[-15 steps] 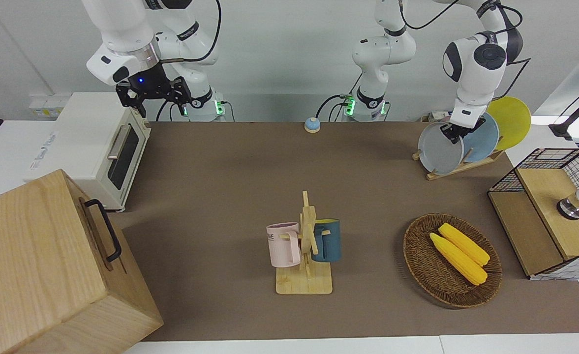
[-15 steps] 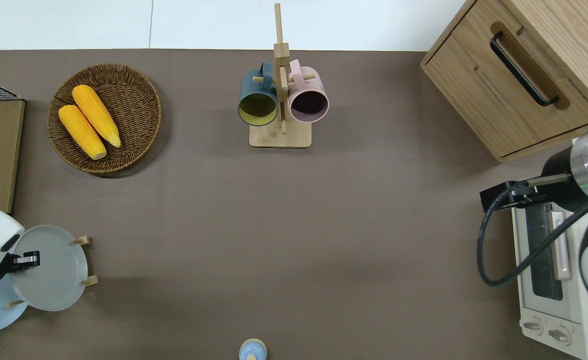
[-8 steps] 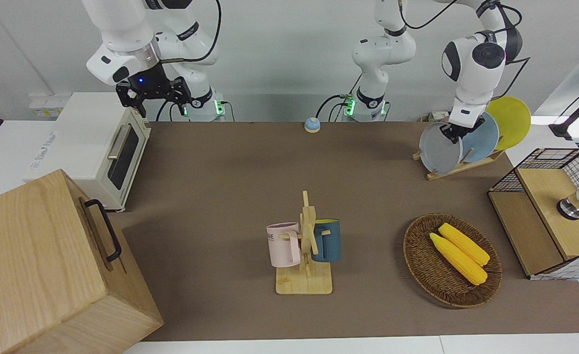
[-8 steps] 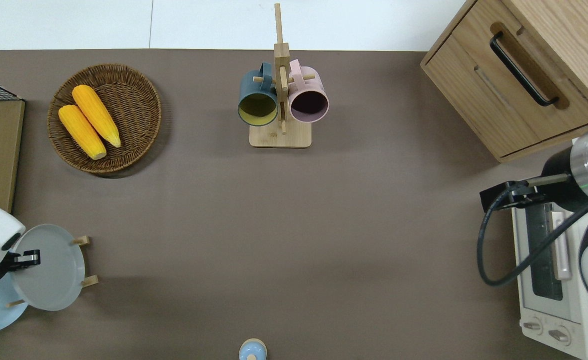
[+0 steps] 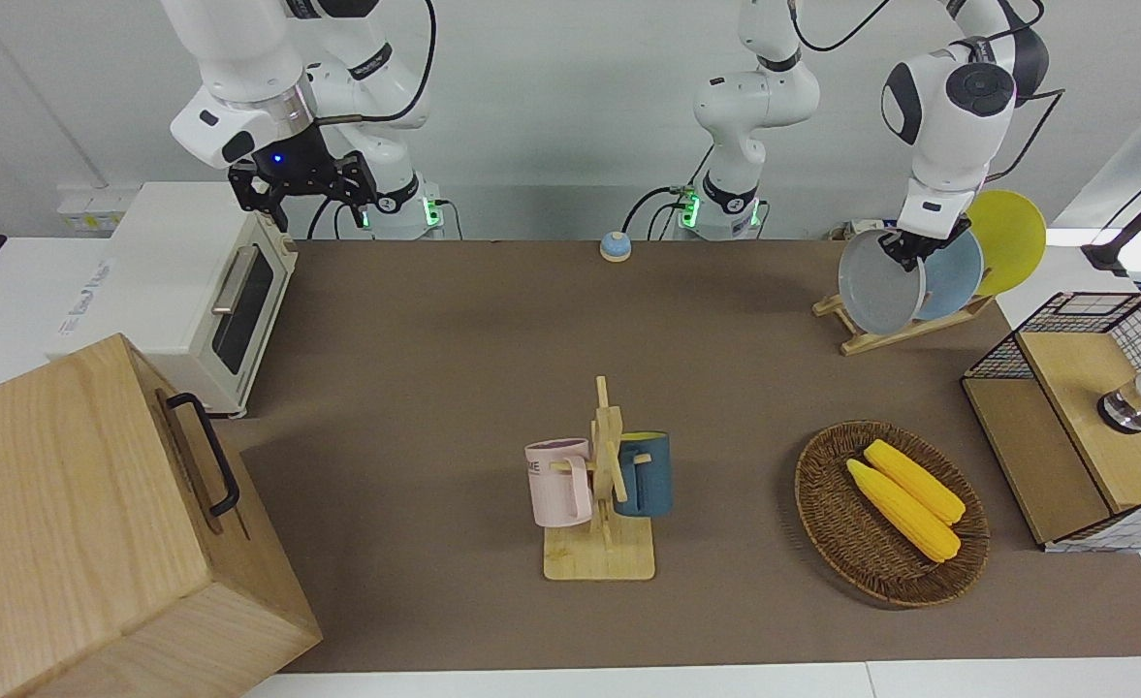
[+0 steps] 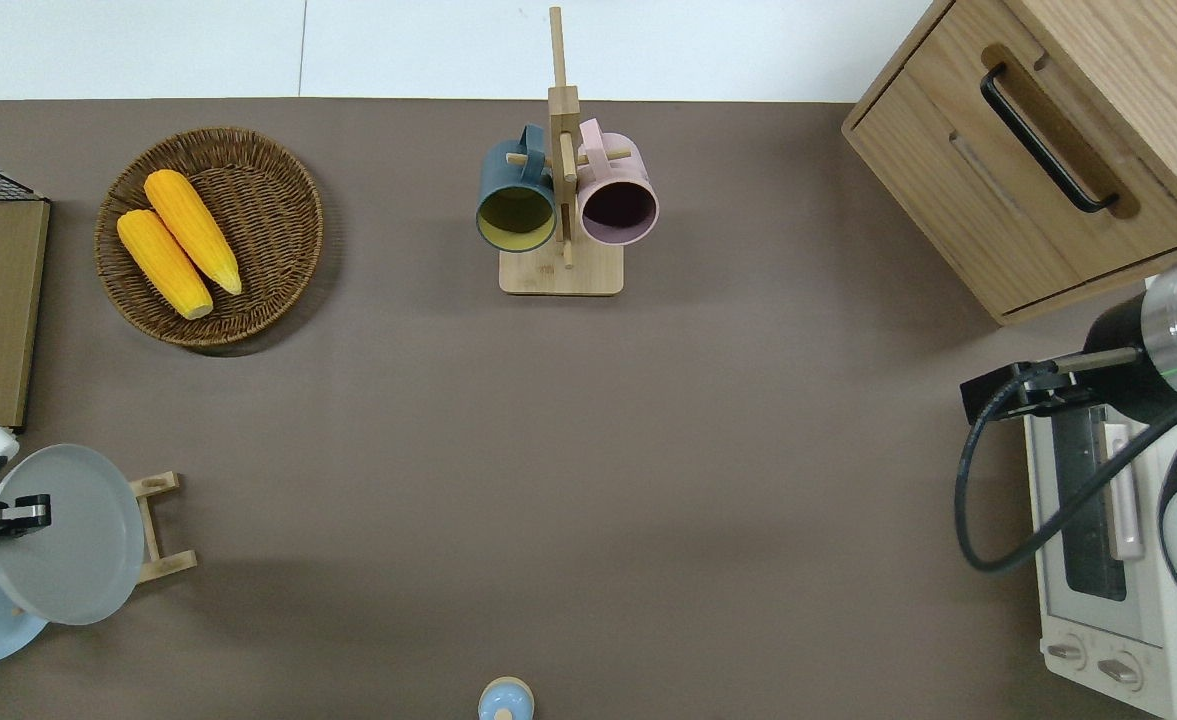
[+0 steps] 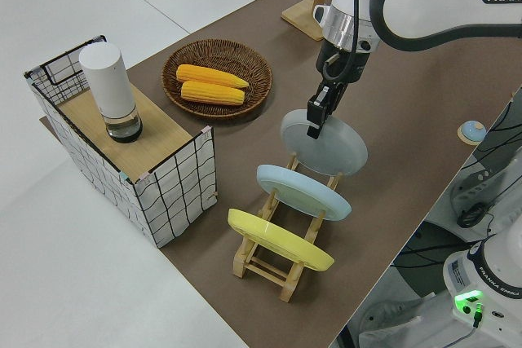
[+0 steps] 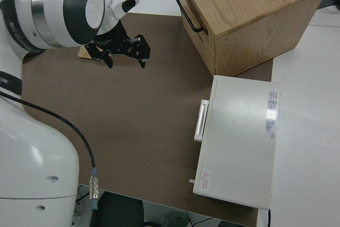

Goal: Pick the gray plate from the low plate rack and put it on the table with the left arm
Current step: 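Lift the gray plate out of the rack and carry it away from the robot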

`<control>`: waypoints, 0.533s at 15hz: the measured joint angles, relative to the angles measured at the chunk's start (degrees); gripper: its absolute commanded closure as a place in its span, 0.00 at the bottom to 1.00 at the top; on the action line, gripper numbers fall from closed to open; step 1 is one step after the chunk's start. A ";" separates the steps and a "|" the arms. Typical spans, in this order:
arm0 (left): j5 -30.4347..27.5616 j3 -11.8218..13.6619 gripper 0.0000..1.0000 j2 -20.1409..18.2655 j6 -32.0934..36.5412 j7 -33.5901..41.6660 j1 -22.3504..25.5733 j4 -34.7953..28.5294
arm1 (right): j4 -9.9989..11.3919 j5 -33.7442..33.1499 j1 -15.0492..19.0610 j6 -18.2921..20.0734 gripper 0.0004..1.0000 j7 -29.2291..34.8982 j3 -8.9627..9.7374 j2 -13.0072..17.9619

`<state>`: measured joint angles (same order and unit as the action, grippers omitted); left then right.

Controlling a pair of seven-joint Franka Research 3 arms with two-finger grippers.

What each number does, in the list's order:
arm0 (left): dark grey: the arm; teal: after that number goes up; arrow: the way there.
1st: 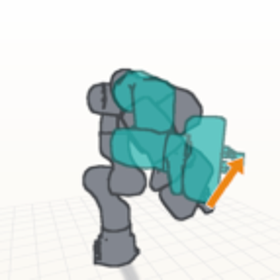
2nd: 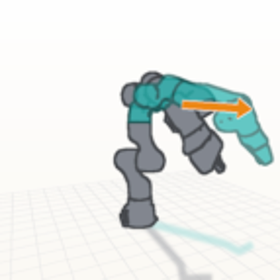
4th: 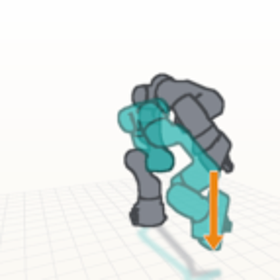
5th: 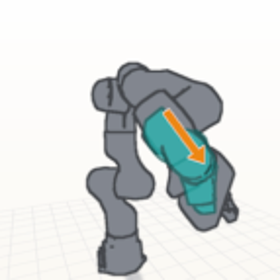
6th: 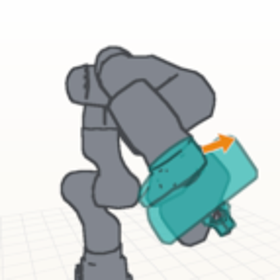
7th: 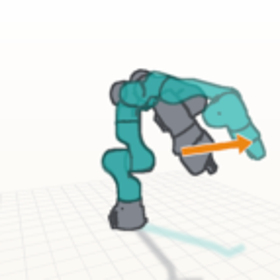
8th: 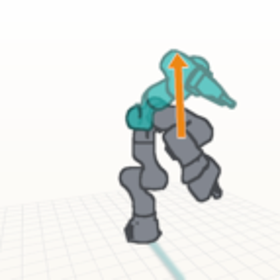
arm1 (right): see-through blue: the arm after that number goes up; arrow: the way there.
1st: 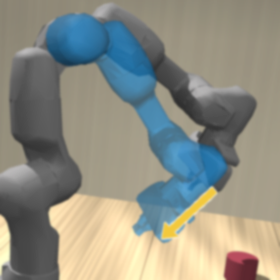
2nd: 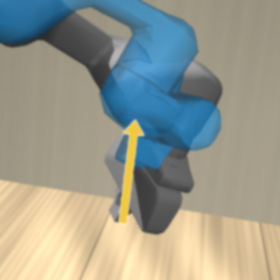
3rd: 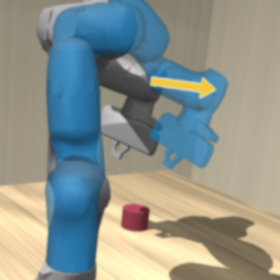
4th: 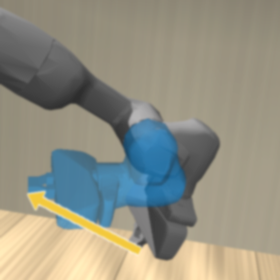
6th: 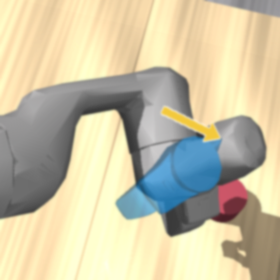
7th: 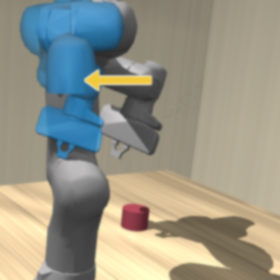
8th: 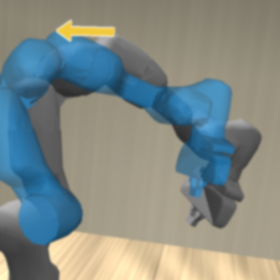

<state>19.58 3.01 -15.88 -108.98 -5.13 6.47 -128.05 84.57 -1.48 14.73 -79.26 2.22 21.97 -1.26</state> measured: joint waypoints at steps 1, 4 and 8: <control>-0.20 -0.06 0.86 -0.02 1.00 0.67 -0.01 0.90 | 0.00 0.00 0.00 0.00 0.02 0.00 0.00 0.00; -3.17 -0.07 0.86 -0.06 3.71 3.44 -0.01 3.65 | 0.00 0.00 0.00 0.00 0.02 0.00 0.00 0.00; -11.29 -0.09 0.86 -0.08 5.15 7.55 -0.03 5.51 | 0.00 0.00 0.00 0.00 0.02 0.00 0.00 0.00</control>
<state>8.29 2.92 -15.95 -103.83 2.42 6.43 -122.55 84.57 -1.48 14.73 -79.26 2.22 21.97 -1.26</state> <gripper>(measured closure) 0.855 0.013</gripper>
